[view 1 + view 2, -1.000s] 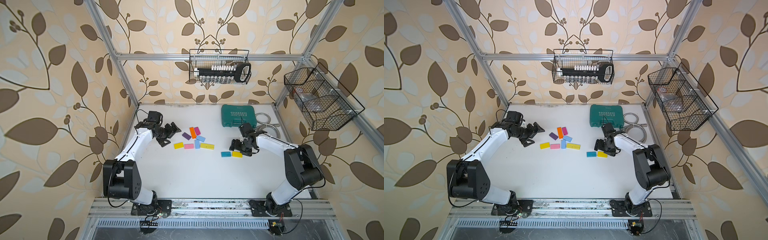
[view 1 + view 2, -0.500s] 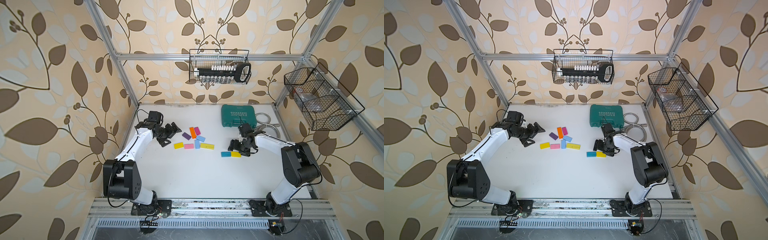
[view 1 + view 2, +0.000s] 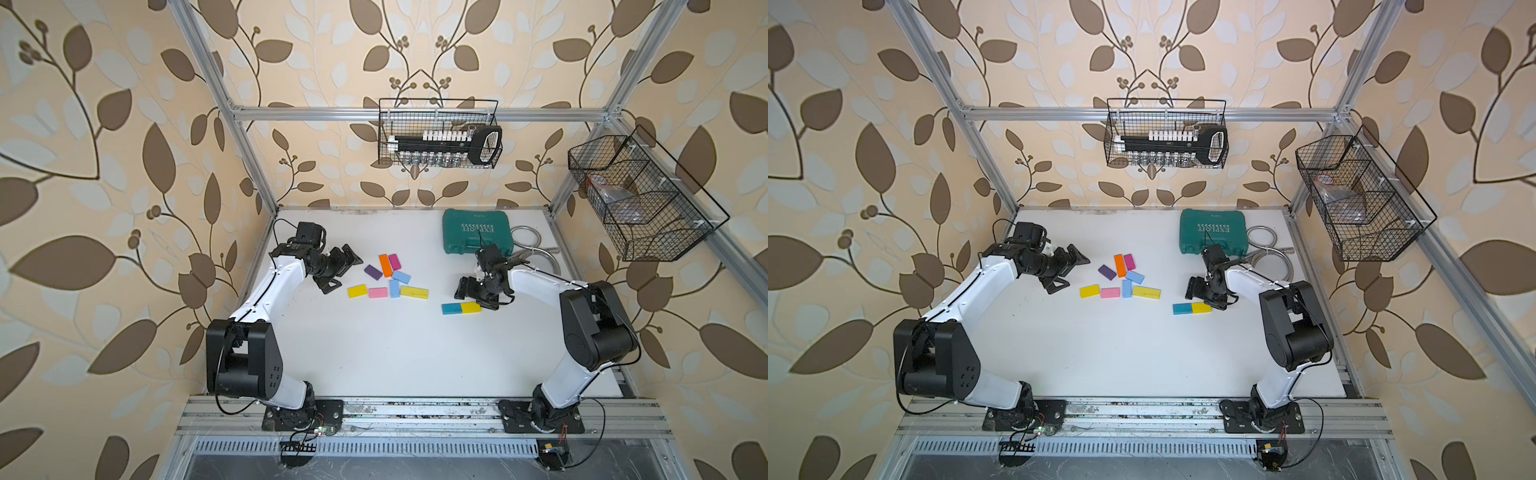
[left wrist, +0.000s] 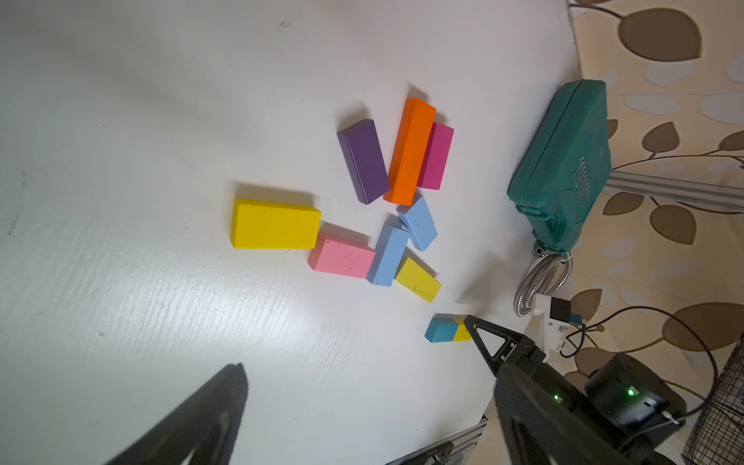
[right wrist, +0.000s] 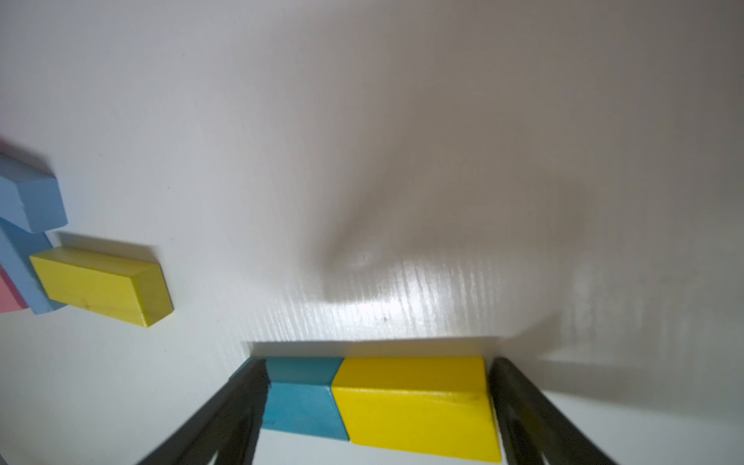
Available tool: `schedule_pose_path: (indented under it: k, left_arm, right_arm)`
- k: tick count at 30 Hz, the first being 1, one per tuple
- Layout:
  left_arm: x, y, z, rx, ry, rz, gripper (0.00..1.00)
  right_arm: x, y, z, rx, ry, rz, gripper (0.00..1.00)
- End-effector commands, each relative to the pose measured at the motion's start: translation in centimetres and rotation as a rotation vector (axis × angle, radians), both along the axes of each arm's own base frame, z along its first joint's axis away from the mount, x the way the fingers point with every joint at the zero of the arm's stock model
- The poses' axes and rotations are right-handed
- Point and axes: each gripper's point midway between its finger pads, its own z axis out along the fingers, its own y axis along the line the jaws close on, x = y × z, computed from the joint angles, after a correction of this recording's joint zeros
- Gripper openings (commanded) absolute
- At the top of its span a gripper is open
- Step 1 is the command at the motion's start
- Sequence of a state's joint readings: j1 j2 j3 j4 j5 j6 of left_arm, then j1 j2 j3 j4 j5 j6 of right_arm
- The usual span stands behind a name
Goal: Assemble the letter c with building blocks
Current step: Assemble the building block at the center of the board.
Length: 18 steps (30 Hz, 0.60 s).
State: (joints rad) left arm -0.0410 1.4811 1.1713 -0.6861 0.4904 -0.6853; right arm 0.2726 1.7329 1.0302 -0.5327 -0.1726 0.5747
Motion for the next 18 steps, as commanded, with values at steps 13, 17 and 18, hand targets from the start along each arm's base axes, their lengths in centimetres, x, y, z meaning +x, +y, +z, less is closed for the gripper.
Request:
schedule_pose_path:
  k: [13,17,18]
  left_arm:
    - [0.5,-0.6,1.1,-0.005,-0.028,-0.005,0.99]
    - [0.4,-0.6,1.0,-0.004,-0.025,-0.006,0.99]
    - [0.4,-0.6,1.1,-0.005,-0.026,-0.007,0.99]
  right_arm:
    - [-1.7,1.1,-0.9,0.021,0.056,0.011,0.85]
    - [-2.2,1.2,-1.0,0.021,0.061,0.012,0.85]
    - [-2.2,1.2,-0.9,0.022,0.059,0.009,0.85]
